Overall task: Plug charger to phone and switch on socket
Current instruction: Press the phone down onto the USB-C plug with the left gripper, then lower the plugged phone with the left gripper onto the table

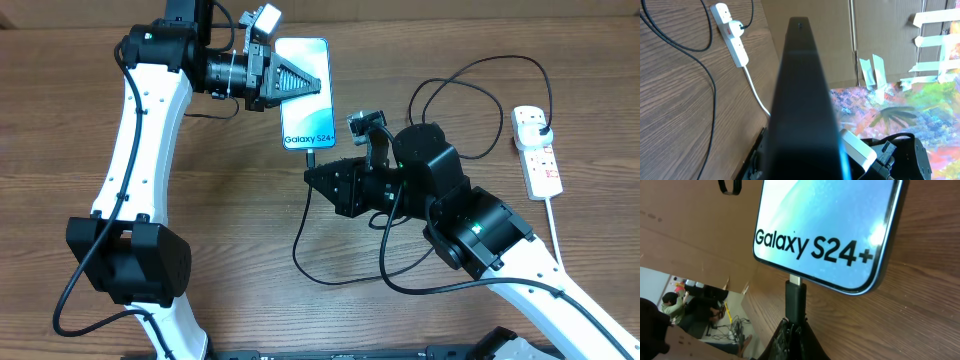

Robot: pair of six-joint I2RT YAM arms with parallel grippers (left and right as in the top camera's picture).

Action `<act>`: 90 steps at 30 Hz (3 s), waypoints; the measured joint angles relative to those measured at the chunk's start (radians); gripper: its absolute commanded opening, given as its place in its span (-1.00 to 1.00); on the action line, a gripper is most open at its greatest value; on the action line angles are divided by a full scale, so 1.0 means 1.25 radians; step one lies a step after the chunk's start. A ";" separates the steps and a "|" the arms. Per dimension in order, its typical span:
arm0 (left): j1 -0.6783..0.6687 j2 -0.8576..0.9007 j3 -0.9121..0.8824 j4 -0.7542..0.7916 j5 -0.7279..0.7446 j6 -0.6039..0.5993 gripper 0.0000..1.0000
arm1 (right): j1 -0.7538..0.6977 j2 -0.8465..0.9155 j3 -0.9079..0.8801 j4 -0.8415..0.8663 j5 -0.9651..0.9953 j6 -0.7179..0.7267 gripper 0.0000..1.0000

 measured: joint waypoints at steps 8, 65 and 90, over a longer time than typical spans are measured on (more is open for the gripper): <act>0.000 0.000 0.000 -0.014 0.000 0.016 -0.92 | -0.013 0.000 0.000 0.004 -0.022 0.004 -0.93; 0.005 0.221 0.000 -0.074 -0.480 0.060 -0.92 | -0.040 0.020 -0.005 -0.238 0.105 0.020 -0.19; 0.005 0.320 0.000 0.030 -0.674 0.010 -0.91 | -0.040 0.074 -0.005 -0.269 0.114 0.020 -0.21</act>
